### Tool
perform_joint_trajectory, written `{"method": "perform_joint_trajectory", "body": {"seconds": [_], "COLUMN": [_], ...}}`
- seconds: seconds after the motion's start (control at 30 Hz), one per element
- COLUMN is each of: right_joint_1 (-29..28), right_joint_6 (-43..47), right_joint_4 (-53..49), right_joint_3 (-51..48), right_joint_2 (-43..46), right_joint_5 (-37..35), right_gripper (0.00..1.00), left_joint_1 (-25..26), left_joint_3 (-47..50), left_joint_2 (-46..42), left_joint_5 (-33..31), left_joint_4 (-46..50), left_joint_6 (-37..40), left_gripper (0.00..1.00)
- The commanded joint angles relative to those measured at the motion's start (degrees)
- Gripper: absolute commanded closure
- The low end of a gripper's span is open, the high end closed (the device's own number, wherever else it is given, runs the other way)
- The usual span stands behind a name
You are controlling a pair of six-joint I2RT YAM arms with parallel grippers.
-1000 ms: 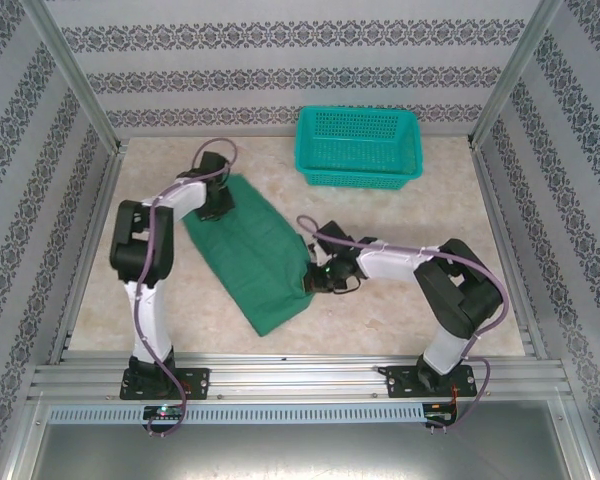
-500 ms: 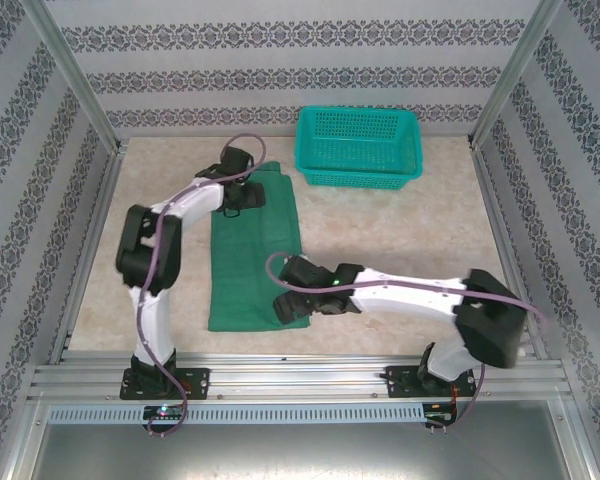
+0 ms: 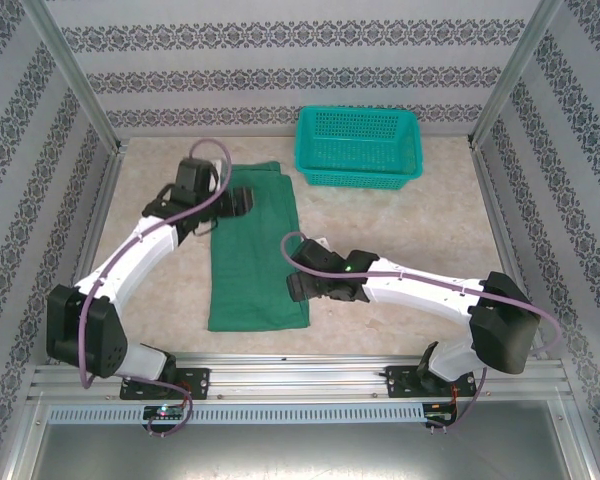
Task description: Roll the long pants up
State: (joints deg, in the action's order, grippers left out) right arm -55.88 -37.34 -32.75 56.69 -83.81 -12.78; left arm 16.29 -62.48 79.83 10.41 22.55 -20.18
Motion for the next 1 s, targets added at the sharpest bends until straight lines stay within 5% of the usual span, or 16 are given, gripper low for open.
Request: {"method": "perform_joint_trajectory", "body": {"seconds": [0.0, 0.03, 0.07, 0.2, 0.3, 0.47, 0.83, 0.9, 0.93, 0.97], "right_joint_1": [1.95, 2.90, 3.70, 6.75, 7.45, 7.30, 7.78, 8.50, 9.19, 10.01], "right_joint_6": [-1.39, -1.88, -2.40, -1.92, -1.12, -0.40, 2.29, 2.24, 2.12, 1.81], "right_joint_4": [-4.11, -3.99, -3.82, -2.15, 1.23, 3.09, -0.17, -0.98, -1.13, -1.44], "right_joint_3": [1.02, 0.30, -0.31, -1.86, -2.38, 2.33, 20.57, 22.12, 22.39, 22.35], "right_joint_2": [1.69, 2.18, 2.66, 4.16, 3.12, -7.62, -31.89, -34.18, -35.06, -35.58], "right_joint_5": [-4.62, -4.77, -4.61, -1.27, 4.63, 8.95, 11.67, 11.95, 12.47, 12.50], "right_gripper": [0.13, 0.13, 0.13, 0.11, 0.15, 0.30, 0.28, 0.43, 0.62, 0.99], "left_joint_1": [3.58, 4.95, 5.99, 11.44, 13.18, 13.17, 13.24, 13.26, 13.26, 13.30], "left_joint_3": [4.83, 6.13, 7.51, 11.49, 12.16, 19.13, 20.95, 20.00, 19.73, 19.67], "left_joint_2": [-9.09, -11.49, -13.80, -22.19, -25.41, -28.26, -26.66, -26.06, -25.83, -25.57], "left_joint_5": [0.29, -2.96, -4.77, -8.30, -9.35, -8.49, -14.33, -14.47, -14.74, -15.18], "left_joint_4": [8.91, 10.95, 12.40, 18.35, 21.81, 19.32, 14.74, 14.60, 14.48, 14.49], "left_joint_6": [0.42, -0.62, -1.14, -3.76, -8.19, -13.51, -13.09, -12.40, -12.04, -11.92], "left_gripper": [0.78, 0.97, 0.99, 0.64, 0.50, 0.50, 0.52, 0.52, 0.52, 0.52]}}
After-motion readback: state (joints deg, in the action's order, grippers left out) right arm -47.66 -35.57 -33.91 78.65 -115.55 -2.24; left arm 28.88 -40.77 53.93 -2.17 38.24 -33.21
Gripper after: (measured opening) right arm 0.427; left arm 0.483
